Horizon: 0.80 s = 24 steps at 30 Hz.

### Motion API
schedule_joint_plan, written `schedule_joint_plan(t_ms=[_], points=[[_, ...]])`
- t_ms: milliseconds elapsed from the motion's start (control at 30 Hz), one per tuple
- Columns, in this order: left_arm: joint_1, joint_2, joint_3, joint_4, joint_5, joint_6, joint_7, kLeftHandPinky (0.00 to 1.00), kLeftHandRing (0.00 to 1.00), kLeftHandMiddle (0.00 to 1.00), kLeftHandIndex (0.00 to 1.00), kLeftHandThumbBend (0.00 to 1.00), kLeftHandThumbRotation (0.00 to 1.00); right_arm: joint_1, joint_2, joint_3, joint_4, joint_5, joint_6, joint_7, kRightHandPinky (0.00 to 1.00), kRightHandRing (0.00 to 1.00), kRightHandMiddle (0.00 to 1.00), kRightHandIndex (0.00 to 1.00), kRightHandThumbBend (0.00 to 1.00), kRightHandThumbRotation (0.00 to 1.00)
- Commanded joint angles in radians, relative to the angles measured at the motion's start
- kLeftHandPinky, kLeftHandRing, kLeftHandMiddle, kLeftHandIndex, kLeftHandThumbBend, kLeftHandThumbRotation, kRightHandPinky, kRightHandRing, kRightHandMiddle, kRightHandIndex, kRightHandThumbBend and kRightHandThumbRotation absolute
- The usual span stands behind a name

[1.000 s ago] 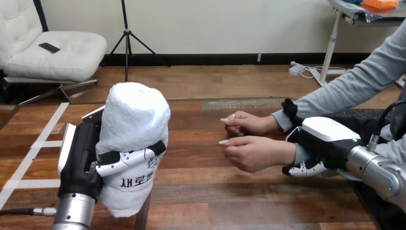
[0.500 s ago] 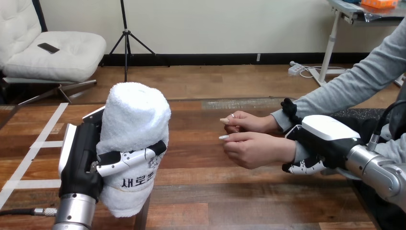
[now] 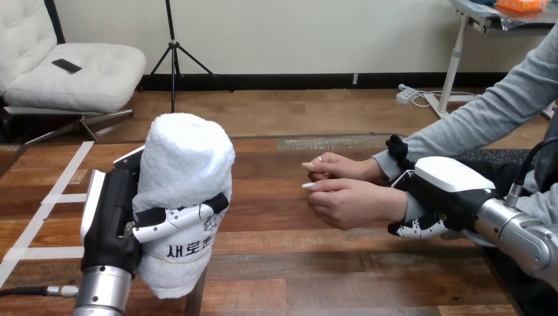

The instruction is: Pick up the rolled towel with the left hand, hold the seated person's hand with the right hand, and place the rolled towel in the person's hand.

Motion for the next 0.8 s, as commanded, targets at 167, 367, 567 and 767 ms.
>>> schedule_joint_plan(t_ms=[167, 367, 567, 767], points=[[-0.059, 0.007, 0.014, -0.020, -0.014, -0.045, -0.004, 0.29, 0.33, 0.39, 0.39, 0.61, 0.00, -0.048, 0.011, -0.025, 0.007, 0.036, -0.012, -0.006, 0.22, 0.27, 0.34, 0.37, 0.39, 0.19], [-0.085, 0.005, 0.018, 0.007, -0.004, -0.057, 0.008, 0.28, 0.33, 0.38, 0.39, 0.61, 0.00, -0.053, 0.011, -0.028, 0.011, 0.050, -0.011, 0.004, 0.21, 0.26, 0.33, 0.36, 0.41, 0.20], [-0.119, 0.007, 0.021, 0.052, 0.009, -0.085, 0.022, 0.28, 0.33, 0.38, 0.39, 0.60, 0.00, -0.056, 0.010, -0.029, 0.007, 0.057, -0.011, 0.015, 0.21, 0.25, 0.32, 0.34, 0.41, 0.25], [-0.163, 0.014, 0.024, 0.112, 0.016, -0.115, 0.030, 0.28, 0.33, 0.38, 0.39, 0.61, 0.00, -0.057, 0.011, -0.032, 0.004, 0.063, -0.007, 0.017, 0.20, 0.25, 0.31, 0.33, 0.40, 0.30]])
